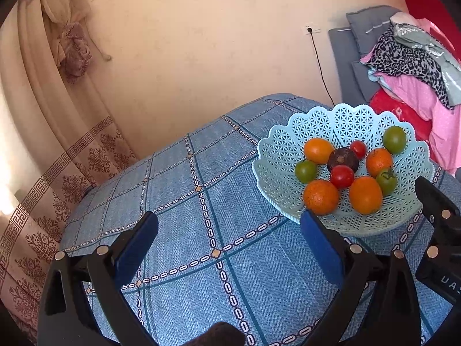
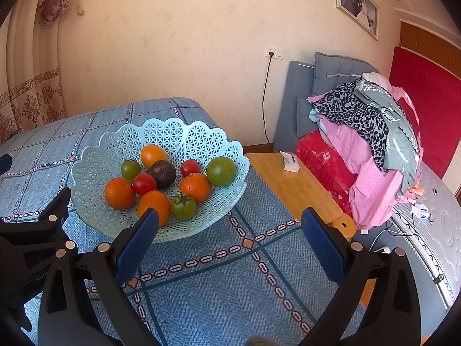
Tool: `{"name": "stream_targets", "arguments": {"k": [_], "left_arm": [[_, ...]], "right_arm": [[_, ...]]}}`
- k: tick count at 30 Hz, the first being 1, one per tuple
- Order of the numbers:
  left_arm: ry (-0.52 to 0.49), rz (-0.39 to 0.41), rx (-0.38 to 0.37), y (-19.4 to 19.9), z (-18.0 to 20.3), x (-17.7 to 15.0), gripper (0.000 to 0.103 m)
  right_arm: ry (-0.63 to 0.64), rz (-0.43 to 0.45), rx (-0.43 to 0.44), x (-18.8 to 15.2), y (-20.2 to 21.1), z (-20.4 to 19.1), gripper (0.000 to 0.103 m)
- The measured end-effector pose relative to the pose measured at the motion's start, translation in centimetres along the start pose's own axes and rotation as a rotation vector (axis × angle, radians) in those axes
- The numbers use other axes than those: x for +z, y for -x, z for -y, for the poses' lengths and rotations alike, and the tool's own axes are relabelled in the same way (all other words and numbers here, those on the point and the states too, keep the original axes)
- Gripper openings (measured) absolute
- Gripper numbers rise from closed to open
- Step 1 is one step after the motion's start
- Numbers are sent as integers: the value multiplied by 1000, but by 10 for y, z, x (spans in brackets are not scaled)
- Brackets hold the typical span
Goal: Organize fruits
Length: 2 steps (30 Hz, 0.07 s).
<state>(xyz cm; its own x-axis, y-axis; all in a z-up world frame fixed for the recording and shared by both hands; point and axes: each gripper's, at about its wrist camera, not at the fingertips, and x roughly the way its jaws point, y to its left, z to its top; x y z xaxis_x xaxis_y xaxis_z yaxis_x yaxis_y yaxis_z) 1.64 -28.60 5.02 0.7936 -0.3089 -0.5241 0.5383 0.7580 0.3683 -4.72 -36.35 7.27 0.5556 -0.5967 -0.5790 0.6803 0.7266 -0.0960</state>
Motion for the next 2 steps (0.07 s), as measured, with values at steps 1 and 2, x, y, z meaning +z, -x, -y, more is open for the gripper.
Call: {"name": "stream_targets", "arguments": {"k": [1, 2], "left_arm": [[3, -1, 0, 0, -1, 0, 98], [5, -2, 1, 0, -2, 0, 98]], "right_arm": [[-1, -1, 0, 0, 0, 0, 100], [-3, -2, 1, -1, 0, 1, 100]]}}
